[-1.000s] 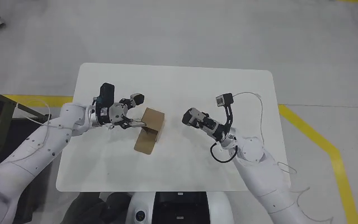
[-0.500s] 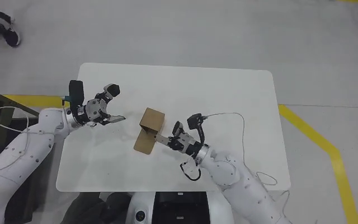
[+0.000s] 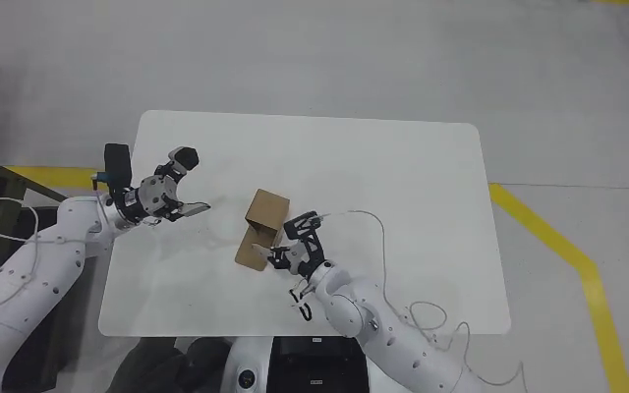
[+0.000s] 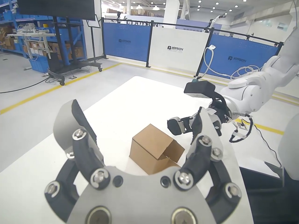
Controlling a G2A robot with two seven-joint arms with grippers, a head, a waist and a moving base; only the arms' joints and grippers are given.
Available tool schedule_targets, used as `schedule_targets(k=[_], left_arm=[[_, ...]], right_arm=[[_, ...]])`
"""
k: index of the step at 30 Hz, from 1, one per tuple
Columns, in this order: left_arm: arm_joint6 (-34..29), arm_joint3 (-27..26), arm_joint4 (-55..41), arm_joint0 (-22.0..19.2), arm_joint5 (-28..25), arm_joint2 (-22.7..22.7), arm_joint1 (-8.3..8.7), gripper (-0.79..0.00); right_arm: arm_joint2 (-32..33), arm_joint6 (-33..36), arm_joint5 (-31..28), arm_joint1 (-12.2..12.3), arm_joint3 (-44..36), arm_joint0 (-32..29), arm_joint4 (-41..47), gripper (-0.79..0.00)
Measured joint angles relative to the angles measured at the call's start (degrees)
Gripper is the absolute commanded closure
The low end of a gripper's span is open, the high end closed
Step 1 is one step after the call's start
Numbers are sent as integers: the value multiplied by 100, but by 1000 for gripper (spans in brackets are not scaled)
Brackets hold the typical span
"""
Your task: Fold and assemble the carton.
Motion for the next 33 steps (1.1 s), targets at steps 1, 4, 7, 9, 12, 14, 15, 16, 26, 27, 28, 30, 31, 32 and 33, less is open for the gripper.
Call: schedule_targets(k=[1, 4, 7, 9, 12, 14, 15, 16, 26, 27, 28, 30, 31, 32, 33], left_arm=[[-11, 1, -11, 22, -11, -30, -3, -785], [-56, -4, -38, 77, -56, -116, -20, -785], [-92, -21, -50, 118, -93, -200, -40, -785], [-114, -29, -43, 146, -114, -264, -53, -785], [-149, -33, -42, 188, -149, -354, -70, -785], [-174, -34, -42, 216, -172, -409, -85, -785], [-187, -37, -38, 225, -180, -430, -93, -785], [-205, -39, -32, 233, -187, -448, -101, -785], [-474, -92, -116, 296, -202, -622, -188, -785], [-511, -99, -126, 298, -202, -635, -196, -785], [-556, -109, -130, 298, -202, -644, -203, -785], [-683, -160, -110, 295, -202, -645, -216, -785], [-744, -191, -85, 290, -202, -633, -219, -785], [-826, -235, -36, 275, -202, -606, -221, -785], [-882, -263, 6, 259, -202, -584, -221, -785]], right_arm=[[-14, 23, 43, -18, 49, 27, -1, -517], [-64, 84, 183, -80, 221, 128, -20, -274], [-105, 132, 276, -142, 358, 216, 3, 0], [-131, 162, 306, -172, 406, 247, -12, 0], [-138, 225, 312, -185, 405, 244, -115, 0], [-113, 280, 294, -174, 354, 219, -230, 0], [-97, 300, 285, -165, 320, 200, -291, 0], [-78, 319, 267, -154, 278, 179, -352, 0], [446, 567, -236, 42, -424, -121, -704, 0], [489, 618, -329, 57, -461, -123, -711, 0], [525, 683, -445, 73, -497, -115, -729, 0], [620, 861, -790, 118, -588, -69, -809, 0], [672, 933, -945, 139, -638, -59, -812, 0], [758, 1027, -1144, 167, -714, -50, -787, 0], [835, 1100, -1272, 190, -775, -44, -767, 0]])
